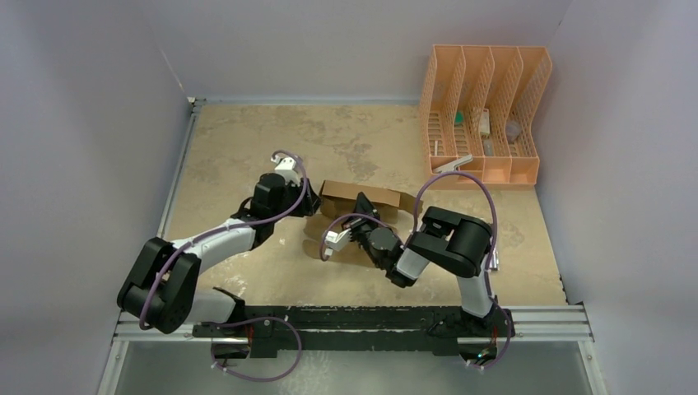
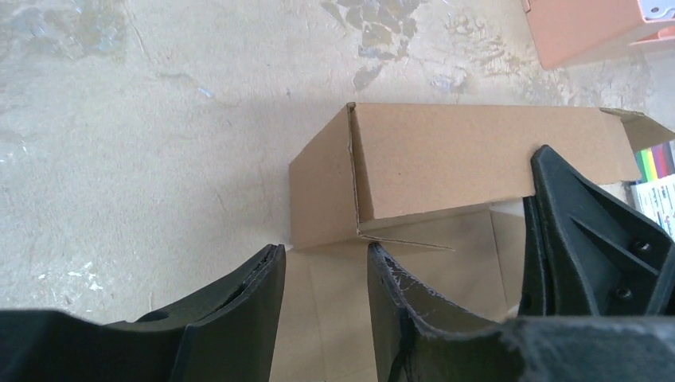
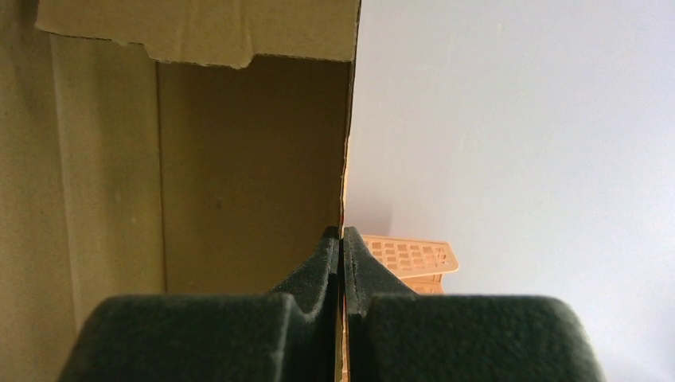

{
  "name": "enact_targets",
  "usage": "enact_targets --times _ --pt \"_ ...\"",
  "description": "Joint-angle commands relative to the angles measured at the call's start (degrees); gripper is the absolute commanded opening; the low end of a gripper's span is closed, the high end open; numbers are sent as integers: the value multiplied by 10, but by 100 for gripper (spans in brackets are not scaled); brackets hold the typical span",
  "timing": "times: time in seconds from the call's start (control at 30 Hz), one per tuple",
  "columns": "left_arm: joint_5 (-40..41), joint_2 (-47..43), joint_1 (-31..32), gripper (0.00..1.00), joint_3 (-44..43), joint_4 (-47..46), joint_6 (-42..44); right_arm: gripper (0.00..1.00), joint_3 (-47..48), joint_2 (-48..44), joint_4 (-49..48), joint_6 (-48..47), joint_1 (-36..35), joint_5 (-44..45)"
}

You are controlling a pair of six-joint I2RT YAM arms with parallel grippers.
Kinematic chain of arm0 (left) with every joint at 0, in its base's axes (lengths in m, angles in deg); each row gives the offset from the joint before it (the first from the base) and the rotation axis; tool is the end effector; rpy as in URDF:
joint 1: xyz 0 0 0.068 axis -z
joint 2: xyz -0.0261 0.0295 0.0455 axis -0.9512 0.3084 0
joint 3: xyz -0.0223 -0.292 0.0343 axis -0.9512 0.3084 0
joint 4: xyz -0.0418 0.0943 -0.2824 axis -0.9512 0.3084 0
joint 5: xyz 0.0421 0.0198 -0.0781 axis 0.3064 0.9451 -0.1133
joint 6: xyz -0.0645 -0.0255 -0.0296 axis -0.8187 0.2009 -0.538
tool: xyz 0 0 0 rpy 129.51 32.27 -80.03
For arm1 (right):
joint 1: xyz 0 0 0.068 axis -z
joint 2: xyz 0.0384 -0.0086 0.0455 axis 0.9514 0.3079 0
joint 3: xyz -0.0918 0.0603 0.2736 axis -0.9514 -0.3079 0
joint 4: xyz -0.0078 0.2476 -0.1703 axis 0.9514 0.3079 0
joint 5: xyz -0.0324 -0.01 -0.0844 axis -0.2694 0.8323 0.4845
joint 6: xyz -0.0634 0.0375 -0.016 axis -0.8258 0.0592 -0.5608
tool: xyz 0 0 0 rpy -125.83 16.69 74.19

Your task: Fold the paper box

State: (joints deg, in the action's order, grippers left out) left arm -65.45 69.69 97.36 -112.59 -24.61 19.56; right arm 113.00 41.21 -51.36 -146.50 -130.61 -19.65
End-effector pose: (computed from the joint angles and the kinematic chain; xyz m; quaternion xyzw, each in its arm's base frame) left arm 0.2868 -0.1458 0.1713 0.0204 0.8599 -0.2805 0.4260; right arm 0.2110 0.2832 0.1058 -0.5814 0.3613 -0.3660 0.6304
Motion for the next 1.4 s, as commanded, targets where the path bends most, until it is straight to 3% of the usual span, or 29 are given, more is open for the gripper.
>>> enact_targets --times 0.0,0.27,0.47,1.37 --pt "31 -2 4 43 18 -118 10 0 -7 -34 -17 18 -5 -10" --pt "38 22 18 44 29 -147 32 0 -10 -48 12 24 -7 -12" --pt "56 40 29 43 59 -222 21 0 -15 -71 67 43 -12 -18" --pt "175 161 80 37 89 -458 42 0 -10 -66 126 64 -41 -9"
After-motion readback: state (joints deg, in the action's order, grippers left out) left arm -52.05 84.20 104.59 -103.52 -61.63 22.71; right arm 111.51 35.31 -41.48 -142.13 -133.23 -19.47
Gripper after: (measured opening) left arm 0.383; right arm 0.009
